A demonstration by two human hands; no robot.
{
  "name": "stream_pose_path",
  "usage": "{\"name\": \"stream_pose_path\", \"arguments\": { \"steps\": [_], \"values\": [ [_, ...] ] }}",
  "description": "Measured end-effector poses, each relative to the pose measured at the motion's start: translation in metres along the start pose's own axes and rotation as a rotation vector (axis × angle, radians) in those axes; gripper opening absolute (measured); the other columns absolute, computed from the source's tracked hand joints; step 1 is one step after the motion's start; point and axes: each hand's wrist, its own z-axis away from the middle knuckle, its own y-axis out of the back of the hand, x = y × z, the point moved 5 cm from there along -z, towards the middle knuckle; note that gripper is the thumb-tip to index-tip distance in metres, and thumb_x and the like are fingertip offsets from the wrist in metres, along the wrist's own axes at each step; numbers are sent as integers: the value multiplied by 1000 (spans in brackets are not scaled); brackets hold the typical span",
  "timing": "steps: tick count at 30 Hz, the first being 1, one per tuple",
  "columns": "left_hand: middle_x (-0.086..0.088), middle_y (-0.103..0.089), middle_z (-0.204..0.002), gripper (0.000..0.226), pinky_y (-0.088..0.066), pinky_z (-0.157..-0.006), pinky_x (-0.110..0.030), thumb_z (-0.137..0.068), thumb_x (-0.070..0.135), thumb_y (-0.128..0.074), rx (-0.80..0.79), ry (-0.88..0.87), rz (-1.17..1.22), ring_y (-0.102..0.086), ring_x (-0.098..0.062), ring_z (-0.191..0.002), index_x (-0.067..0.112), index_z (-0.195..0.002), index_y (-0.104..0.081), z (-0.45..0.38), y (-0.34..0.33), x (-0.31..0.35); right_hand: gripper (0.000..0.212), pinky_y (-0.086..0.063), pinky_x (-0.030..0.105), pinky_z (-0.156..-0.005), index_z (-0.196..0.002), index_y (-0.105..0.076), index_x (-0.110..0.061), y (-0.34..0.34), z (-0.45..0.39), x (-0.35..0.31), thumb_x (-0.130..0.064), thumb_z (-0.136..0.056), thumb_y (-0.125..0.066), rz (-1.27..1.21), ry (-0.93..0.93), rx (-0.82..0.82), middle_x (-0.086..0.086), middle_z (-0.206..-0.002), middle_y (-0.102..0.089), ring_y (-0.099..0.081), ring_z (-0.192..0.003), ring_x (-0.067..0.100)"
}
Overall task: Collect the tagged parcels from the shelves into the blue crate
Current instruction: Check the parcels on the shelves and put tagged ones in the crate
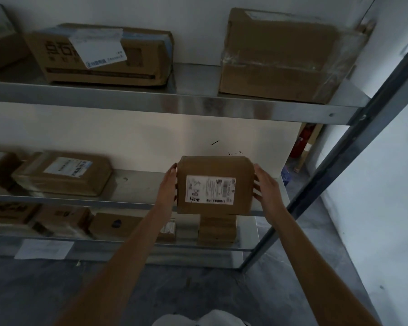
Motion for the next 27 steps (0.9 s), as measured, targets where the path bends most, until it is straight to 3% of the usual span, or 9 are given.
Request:
{"name": "stream_pose_path", "arguments": {
  "steps": [2,8,15,21,23,27],
  "values": [
    [1,-57,-121,45,-49,-89,-38,-101,45,-34,9,-21,53,-55,-19,-108,24,-139,-45,2,1,6,29,-48,38,-95,-115,-58,-33,-3,1,-1,-51,-93,-52,-43,18,-10,-7,-111,-65,-60,-109,15],
    [-3,-68,-116,22,-48,-100,-47,-101,28,-43,-9,-80,23,-62,-23,-110,30,-115,-60,-1,4,14,24,-47,22,-74,-118,-55,-28,-4,12,2,-31,-95,-57,-127,59,-32,-10,-109,-63,-59,-103,8],
    [-2,-66,-117,35,-53,-92,-51,-95,45,-48,-116,-37,58,-63,-26,-109,37,-129,-45,11,-7,4,39,-51,25,-80,-133,-52,-31,-1,21,0,-23,-96,-56,-156,80,-65,-15,-113,-65,-62,-102,6],
    [1,-69,-103,29,-55,-68,-36,-93,39,-55,-124,52,104,-65,-16,-91,35,-119,-42,19,-9,-8,42,-51,29,-89,-135,-55,-29,3,17,-3,-16,-96,-55,-106,103,-59,-16,-111,-69,-65,-102,5],
    [2,-69,-103,35,-55,-70,-37,-91,37,-60,-115,67,127,-66,-17,-91,36,-121,-42,19,-7,-13,42,-51,31,-92,-136,-55,-25,3,15,-4,-15,-95,-55,-100,112,-56,-12,-116,-68,-64,-107,10],
    [-1,-67,-110,45,-55,-83,-46,-88,37,-63,-101,96,171,-65,-23,-99,38,-128,-43,17,-3,-20,40,-51,22,-82,-134,-56,-23,1,13,-4,-13,-95,-54,-78,123,-78,-10,-115,-68,-64,-102,6]
  ]
}}
